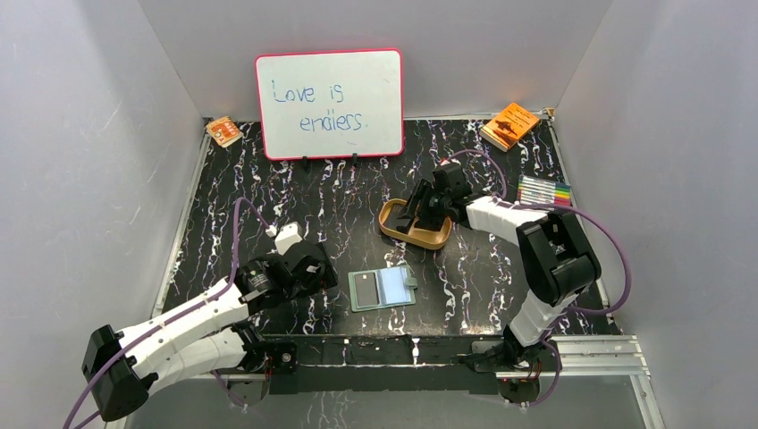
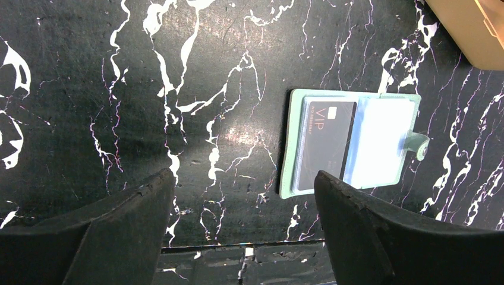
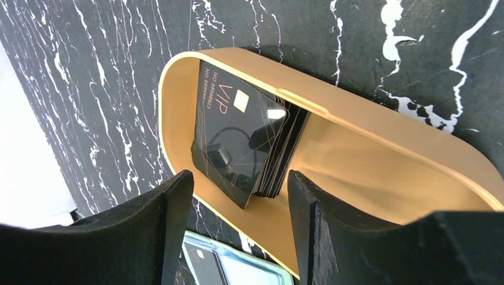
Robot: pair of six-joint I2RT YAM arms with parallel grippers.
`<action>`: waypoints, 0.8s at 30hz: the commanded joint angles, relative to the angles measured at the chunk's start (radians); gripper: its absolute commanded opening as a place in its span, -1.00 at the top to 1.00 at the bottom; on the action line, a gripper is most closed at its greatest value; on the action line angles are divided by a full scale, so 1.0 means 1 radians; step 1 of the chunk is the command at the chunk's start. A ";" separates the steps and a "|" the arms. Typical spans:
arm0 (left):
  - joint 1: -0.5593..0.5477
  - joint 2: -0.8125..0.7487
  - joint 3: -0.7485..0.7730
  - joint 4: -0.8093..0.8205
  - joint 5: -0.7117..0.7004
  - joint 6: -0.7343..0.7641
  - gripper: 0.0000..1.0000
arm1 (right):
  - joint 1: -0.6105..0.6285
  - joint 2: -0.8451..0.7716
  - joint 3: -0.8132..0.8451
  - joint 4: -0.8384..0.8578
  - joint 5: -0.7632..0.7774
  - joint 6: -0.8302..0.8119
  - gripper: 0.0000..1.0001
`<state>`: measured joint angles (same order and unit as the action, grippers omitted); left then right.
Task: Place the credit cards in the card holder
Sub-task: Pick up the credit card from the storage box.
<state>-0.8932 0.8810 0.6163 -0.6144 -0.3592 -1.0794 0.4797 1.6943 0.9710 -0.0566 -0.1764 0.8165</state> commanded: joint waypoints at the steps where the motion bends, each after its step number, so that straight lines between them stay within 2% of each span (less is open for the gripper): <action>1: -0.003 -0.013 -0.005 -0.006 -0.025 -0.010 -0.67 | 0.002 0.020 0.032 0.047 -0.041 0.015 -0.32; 10: -0.003 -0.008 -0.013 -0.006 -0.018 -0.019 -0.65 | 0.003 0.046 0.031 0.038 -0.033 0.012 -0.12; 19: -0.004 -0.004 -0.015 -0.014 -0.019 -0.022 -0.62 | 0.002 0.063 0.023 0.029 -0.034 0.000 -0.01; 24: -0.003 0.001 -0.014 -0.015 -0.015 -0.024 -0.60 | 0.001 0.056 0.013 0.031 -0.031 -0.001 0.18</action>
<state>-0.8932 0.8814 0.6102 -0.6106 -0.3588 -1.0943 0.4801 1.7592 0.9714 -0.0460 -0.2119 0.8307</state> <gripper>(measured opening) 0.806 0.442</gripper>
